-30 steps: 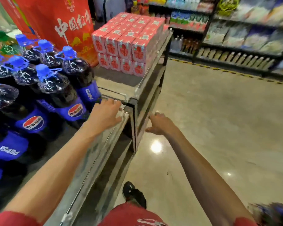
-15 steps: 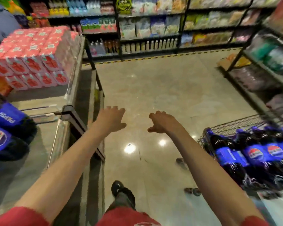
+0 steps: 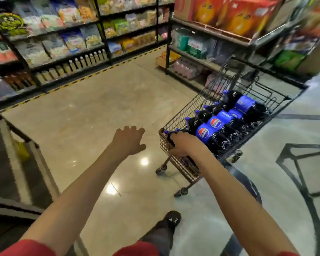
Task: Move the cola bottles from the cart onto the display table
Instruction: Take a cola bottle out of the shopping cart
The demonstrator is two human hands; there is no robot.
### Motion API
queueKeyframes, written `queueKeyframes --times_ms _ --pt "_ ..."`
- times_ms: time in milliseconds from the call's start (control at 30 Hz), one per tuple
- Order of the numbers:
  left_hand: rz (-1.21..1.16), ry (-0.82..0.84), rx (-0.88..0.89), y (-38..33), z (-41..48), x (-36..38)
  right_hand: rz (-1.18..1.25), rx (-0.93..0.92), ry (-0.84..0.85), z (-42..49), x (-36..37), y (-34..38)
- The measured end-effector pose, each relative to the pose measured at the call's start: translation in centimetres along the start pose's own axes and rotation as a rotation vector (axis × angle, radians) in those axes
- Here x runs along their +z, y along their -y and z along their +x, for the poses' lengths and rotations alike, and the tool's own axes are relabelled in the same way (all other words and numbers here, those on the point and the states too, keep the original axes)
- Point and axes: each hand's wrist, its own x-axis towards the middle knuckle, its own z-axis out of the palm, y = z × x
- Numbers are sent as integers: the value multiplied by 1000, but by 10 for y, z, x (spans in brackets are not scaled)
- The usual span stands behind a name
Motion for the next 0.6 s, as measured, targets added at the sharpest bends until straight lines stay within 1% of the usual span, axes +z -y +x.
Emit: queueKeyframes --times_ms 233,433,600 --pt "0 -1 182 -86 70 -15 61 173 29 -9 7 -107" --pt "6 2 273 -160 133 -48 79 246 47 -9 -7 -193" --pt "5 -19 328 -222 188 -77 111 313 24 -3 -21 -269"
